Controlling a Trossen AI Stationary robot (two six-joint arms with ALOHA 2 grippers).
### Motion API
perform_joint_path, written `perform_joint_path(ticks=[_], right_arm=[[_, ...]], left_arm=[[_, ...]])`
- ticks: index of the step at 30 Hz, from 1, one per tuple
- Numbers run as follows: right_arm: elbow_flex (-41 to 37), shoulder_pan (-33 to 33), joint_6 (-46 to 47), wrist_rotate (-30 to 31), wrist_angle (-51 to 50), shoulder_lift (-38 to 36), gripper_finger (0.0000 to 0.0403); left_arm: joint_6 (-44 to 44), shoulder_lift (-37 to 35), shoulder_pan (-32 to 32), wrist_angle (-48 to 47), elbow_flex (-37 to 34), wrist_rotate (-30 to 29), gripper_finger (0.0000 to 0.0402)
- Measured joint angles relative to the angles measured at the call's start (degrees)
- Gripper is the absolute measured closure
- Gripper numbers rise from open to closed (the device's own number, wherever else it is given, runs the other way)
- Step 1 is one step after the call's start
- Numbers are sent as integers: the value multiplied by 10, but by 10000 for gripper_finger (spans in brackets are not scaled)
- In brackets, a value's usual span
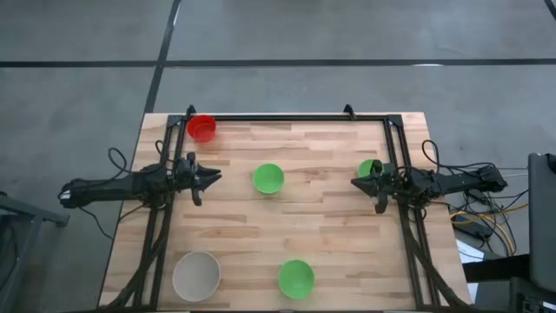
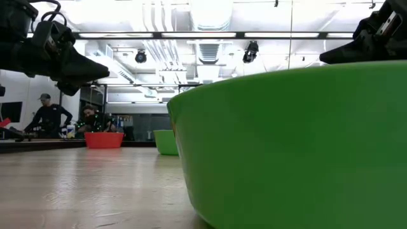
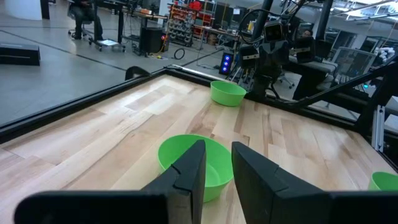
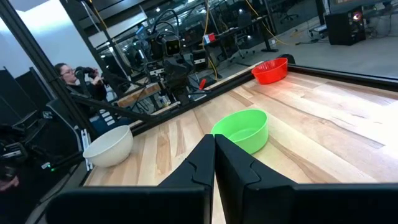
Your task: Nest bowls inside each other
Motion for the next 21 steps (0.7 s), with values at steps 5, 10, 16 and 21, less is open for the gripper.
perform_joint_path(ticks=[5, 10, 16, 21], right_arm=[[0, 0, 0, 0, 0, 0, 394], [0, 0, 0, 0, 0, 0, 394], [0, 0, 0, 0, 0, 0, 394], [0, 0, 0, 0, 0, 0, 394]], left_arm=[[0, 0, 0, 0, 0, 0, 319], [-9, 0, 0, 2, 0, 0, 319], [51, 0, 0, 0, 0, 0, 319], [65, 0, 0, 0, 0, 0, 319]])
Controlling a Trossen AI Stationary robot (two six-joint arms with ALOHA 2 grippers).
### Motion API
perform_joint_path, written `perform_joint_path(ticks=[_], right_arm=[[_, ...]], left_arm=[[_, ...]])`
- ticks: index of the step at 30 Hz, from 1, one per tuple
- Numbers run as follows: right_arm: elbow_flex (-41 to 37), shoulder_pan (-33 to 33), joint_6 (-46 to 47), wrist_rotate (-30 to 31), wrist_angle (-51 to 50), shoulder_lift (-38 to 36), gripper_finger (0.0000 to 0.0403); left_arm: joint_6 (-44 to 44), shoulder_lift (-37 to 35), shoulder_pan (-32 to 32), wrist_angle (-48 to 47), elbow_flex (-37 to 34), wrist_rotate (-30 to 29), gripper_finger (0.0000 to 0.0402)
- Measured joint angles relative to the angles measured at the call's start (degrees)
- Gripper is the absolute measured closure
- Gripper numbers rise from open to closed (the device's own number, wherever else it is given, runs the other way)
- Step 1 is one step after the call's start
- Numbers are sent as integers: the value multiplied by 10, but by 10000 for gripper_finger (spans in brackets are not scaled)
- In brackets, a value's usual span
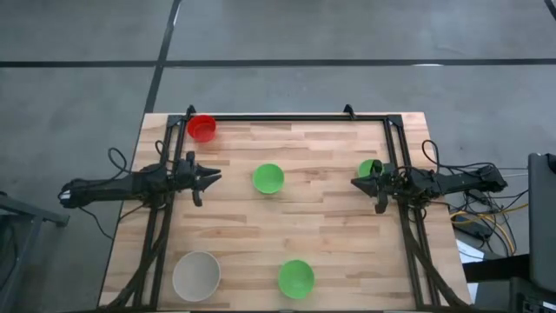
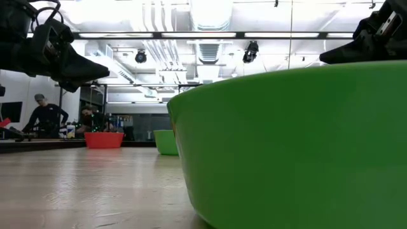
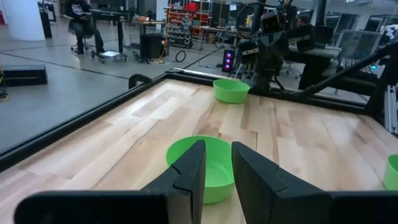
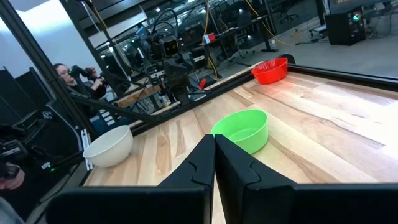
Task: Nest bowls inside each other
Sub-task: Move the gray bowl to the center of the table
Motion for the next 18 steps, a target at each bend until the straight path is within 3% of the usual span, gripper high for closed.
perform_joint_path(ticks=[18], right_arm=[[0, 0, 0, 0, 0, 0, 394]], left_arm=[[32, 0, 0, -17, 11, 0, 319]])
